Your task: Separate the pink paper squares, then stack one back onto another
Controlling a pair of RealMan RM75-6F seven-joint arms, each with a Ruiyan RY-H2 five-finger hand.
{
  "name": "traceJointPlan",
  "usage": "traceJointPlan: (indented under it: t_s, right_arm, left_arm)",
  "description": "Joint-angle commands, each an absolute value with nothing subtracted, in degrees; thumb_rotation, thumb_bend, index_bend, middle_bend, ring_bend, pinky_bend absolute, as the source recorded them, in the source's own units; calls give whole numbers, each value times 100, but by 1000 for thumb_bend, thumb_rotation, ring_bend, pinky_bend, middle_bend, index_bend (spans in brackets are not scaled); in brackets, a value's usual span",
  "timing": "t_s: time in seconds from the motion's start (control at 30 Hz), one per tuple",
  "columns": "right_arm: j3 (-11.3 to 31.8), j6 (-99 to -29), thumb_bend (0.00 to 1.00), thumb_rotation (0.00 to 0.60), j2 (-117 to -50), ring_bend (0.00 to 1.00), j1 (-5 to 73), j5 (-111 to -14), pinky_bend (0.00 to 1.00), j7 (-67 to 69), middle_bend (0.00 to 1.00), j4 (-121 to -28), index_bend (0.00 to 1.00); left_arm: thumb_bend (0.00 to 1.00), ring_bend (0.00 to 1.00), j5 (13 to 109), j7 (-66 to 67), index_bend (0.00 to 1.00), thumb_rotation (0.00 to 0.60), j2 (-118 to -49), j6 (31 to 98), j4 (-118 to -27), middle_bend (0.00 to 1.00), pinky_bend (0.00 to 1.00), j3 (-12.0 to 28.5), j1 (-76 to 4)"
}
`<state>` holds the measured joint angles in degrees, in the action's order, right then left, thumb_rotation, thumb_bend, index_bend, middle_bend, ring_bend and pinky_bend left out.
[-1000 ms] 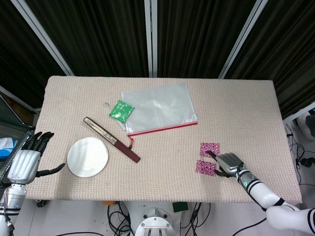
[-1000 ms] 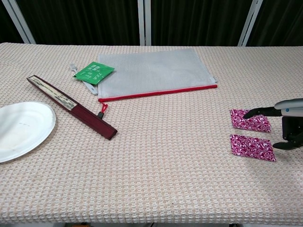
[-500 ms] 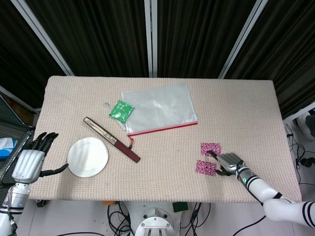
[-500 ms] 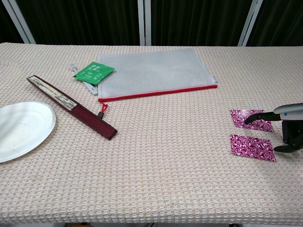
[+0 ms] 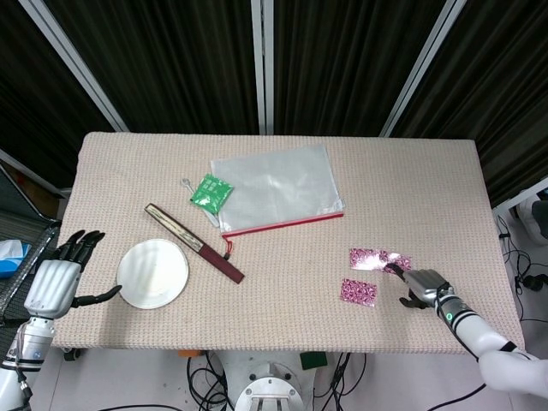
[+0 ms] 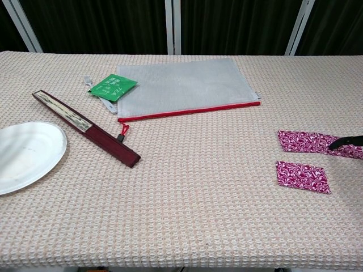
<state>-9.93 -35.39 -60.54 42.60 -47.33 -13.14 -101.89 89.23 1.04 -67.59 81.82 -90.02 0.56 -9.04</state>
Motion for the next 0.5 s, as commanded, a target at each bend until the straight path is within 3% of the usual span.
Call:
traceJointPlan:
  t_s: [0.03,0.3,0.4,0.5]
  right_arm:
    - [-1069,-3566,1000,600,-5931,970,4208,-4743,910,-1298,1000,-10203,20]
    - [-1022,-3868,1000,600,-5635,970,4040,-4990,910,-1186,1000,-10430,26]
    - [-832,-4425,1000,600,-5544,967,3831,-5495,909,-1111,1000,-10660,36]
    - [-563,-5617,979,600,-5754,933,3411,-6186,897,-1160,1000,-10694,87]
  left_arm:
    - [68,59,8920,96,92,166,-6759,8180,-8996,114,232,56,-906]
    - [68,59,8905,42,92,162,-6781,8168,-8945,114,232,50,-910]
    - [69,59,8911,29,92,163,-6776,8189,-8939,114,232,54,-906]
    - [68,59,8904,11,92,161,-6765,8191,-8935,114,232,56,-906]
